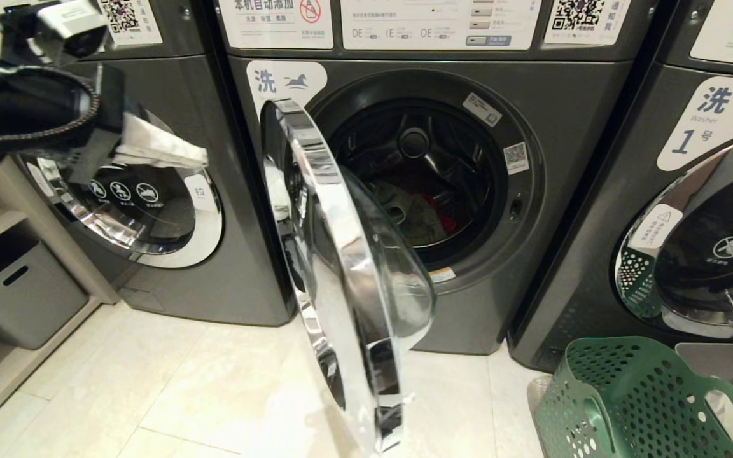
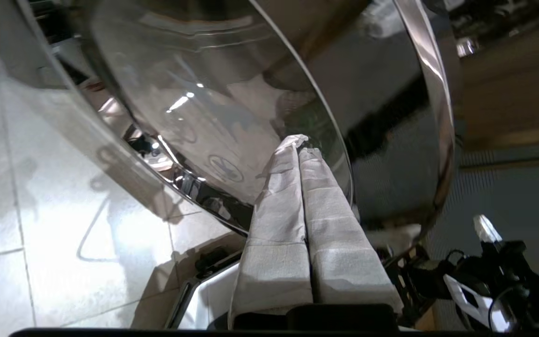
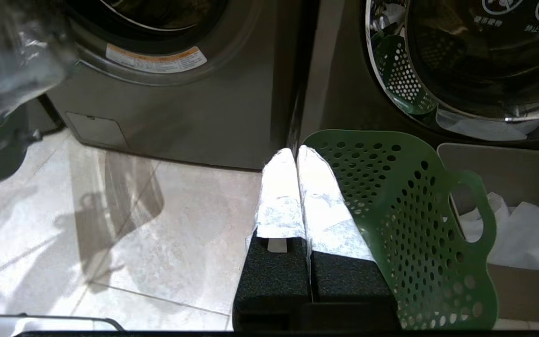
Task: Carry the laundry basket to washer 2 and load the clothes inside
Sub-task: Close the washing machine door with the left hand
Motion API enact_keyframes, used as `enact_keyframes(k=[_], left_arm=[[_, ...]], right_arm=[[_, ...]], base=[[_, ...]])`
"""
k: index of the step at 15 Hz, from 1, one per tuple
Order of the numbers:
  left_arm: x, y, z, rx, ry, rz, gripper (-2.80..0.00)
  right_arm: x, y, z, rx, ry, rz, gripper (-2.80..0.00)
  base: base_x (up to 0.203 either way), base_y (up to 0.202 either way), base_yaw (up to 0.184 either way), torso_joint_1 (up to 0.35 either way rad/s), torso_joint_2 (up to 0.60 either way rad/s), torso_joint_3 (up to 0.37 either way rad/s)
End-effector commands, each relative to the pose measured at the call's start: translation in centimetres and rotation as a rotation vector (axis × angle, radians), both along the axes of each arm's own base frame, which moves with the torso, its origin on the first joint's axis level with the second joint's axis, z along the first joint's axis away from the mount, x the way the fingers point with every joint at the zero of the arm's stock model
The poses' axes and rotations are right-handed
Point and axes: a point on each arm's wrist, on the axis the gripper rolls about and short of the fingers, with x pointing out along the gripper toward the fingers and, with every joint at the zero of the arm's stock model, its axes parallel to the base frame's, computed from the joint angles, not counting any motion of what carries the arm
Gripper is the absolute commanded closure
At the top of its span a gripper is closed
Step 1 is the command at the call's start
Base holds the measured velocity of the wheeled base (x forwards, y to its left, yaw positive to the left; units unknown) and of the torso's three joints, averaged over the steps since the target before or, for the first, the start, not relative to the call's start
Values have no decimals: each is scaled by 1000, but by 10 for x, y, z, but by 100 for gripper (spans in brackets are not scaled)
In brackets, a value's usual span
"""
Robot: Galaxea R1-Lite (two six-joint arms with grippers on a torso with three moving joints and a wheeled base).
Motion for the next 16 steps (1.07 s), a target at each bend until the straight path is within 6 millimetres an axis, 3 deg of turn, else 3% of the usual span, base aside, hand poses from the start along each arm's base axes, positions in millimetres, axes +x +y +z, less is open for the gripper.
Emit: enact_keyframes(k=[1,3,5,7,9,12,16], left_arm=[[22,-48,-16,2,-8,-132,0],[33,-87,-26,36,-67,-142,0],[51,-114,-33,16,-153,-97,0],[61,-121,-34,-14,-191,-48,0],[58,-120,-30,-1,-211,12,0],[47,-111,-15,9,-261,114,0],[8,-89,22,-20,-373,207,0]], right_arm=[[-1,0,3,-86,-5,8,0],[-6,1,32,-125,-45,48,0],[2,2,75,-95,-5,89,0],[35,4,114,-54,114,160,0],[78,7,135,-6,252,304,0],[148,16,134,85,477,562,0],[231,40,97,118,642,709,0]], base=[[0,0,0,0,0,0],[0,0,0,0,0,0],[0,0,0,0,0,0],[0,0,0,0,0,0],[0,0,0,0,0,0],[0,0,0,0,0,0],[0,0,0,0,0,0]])
